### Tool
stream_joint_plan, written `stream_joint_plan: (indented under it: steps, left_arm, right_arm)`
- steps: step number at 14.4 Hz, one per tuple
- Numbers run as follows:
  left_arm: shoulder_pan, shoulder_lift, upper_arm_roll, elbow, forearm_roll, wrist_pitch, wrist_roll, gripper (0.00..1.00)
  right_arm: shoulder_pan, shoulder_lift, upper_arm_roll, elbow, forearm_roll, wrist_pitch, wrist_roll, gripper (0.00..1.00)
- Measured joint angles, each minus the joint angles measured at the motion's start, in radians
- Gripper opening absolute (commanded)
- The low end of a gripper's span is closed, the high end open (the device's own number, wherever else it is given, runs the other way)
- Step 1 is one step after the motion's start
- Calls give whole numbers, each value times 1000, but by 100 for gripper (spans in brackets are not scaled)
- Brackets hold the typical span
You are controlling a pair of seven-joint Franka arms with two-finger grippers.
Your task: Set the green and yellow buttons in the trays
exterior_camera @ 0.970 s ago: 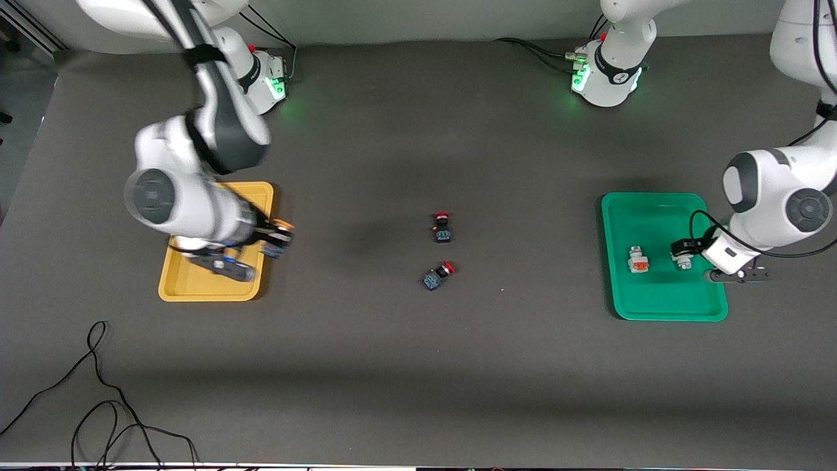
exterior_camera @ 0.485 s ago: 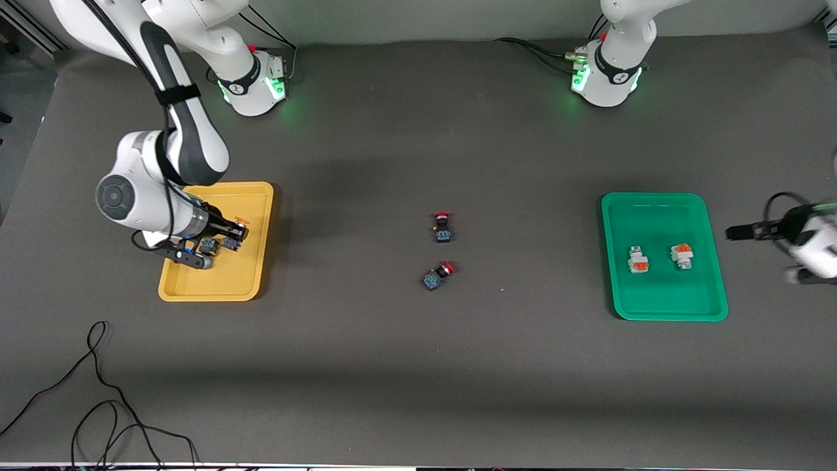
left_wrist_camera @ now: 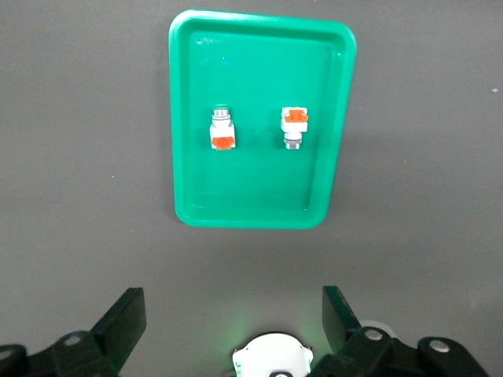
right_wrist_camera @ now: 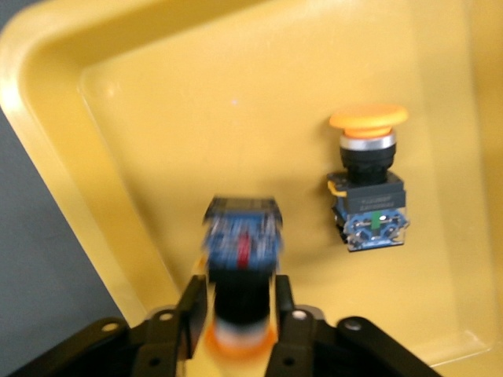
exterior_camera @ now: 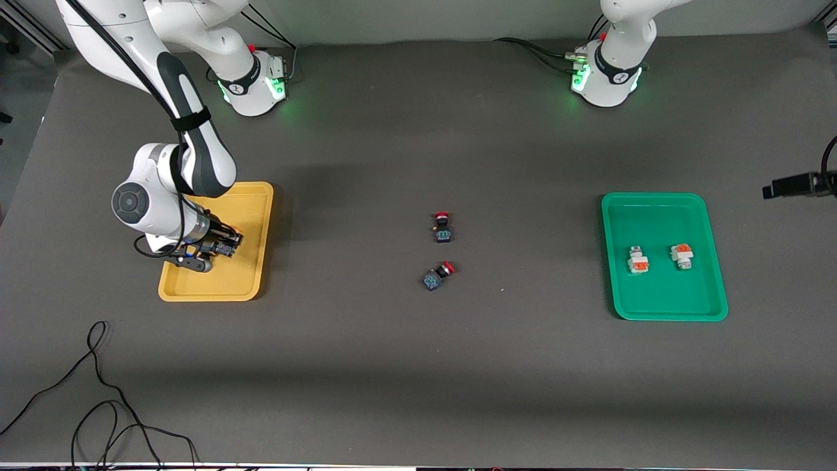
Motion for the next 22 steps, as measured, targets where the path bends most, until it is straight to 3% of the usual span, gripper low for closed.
stream_joint_plan:
  steps: [4,9,12,15,17,19,21,22]
  left_arm:
    - [-85,-68,-14,-26,-3,-6,-5,100]
    - [-313,-98,119,-38,-3,-2,-50,100]
    - [-342,-101,129,-37,-4,7,-87,100]
    - [-343,-101,133,-37,-20,23,-99,100]
    - [-344,-101,134,-37,-24,24,-105,100]
    - [-346,-100,134,-37,-25,29,-120,100]
    - [-350,-101,134,-37,-25,37,-132,100]
    - [-352,-100,134,-37,-25,39,-135,100]
  right_arm:
    - [1,-45,-9,90,0,-163,-3,99]
    - [1,-142,-33,306,1,-441,-3,100]
    - [-35,-187,-50,502,-11,-667,-11,99]
    - [-86,-200,-45,634,-35,-776,-21,100]
    - [-129,-213,7,649,-77,-784,-28,100]
    - [-164,-237,110,630,-187,-785,-27,100]
    - [-200,-282,199,567,-224,-744,-17,100]
    - [-209,-315,215,513,-228,-700,-17,100]
